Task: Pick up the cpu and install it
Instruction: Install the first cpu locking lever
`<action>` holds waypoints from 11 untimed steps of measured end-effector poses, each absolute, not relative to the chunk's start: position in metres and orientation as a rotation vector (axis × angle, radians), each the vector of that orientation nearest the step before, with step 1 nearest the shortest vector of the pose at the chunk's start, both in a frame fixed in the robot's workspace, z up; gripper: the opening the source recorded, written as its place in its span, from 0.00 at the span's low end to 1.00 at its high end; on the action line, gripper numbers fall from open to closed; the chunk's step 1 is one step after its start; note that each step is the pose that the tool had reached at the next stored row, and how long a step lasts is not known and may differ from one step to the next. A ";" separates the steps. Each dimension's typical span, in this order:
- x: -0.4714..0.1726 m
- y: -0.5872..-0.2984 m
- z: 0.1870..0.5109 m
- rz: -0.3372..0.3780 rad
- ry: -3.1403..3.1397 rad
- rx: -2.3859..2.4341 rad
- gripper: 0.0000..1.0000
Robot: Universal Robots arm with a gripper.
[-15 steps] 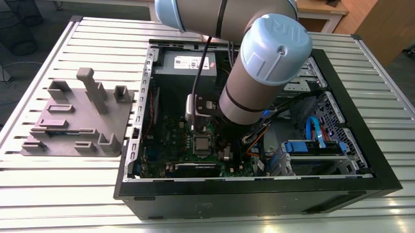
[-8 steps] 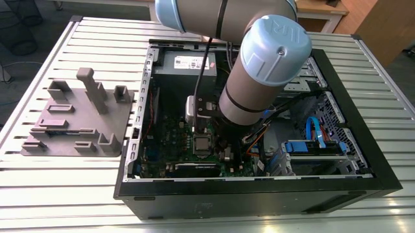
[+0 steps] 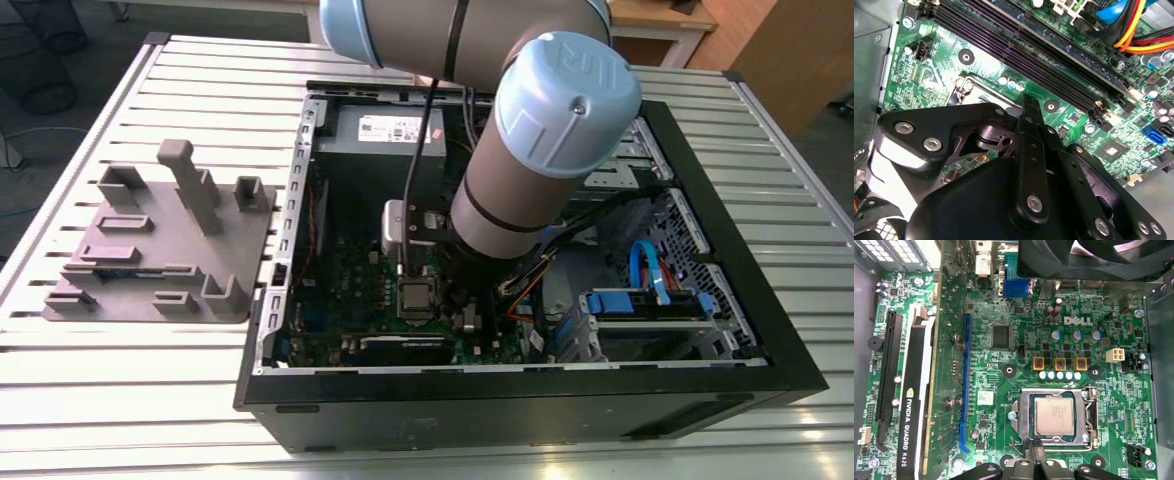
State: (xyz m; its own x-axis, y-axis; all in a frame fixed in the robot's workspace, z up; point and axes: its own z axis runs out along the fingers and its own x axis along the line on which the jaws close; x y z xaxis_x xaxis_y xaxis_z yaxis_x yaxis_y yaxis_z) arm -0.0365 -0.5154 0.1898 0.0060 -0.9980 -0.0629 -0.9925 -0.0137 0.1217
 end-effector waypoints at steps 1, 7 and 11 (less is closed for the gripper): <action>-0.036 -0.515 0.190 -0.202 -2.176 2.198 0.10; -0.036 -0.515 0.189 -0.204 -2.176 2.199 0.10; -0.034 -0.515 0.189 -0.207 -2.176 2.201 0.10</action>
State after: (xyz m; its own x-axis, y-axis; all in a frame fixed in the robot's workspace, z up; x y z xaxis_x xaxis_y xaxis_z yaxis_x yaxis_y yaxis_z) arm -0.0339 -0.5153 0.1890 0.0070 -0.9977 -0.0667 -0.9925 -0.0151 0.1216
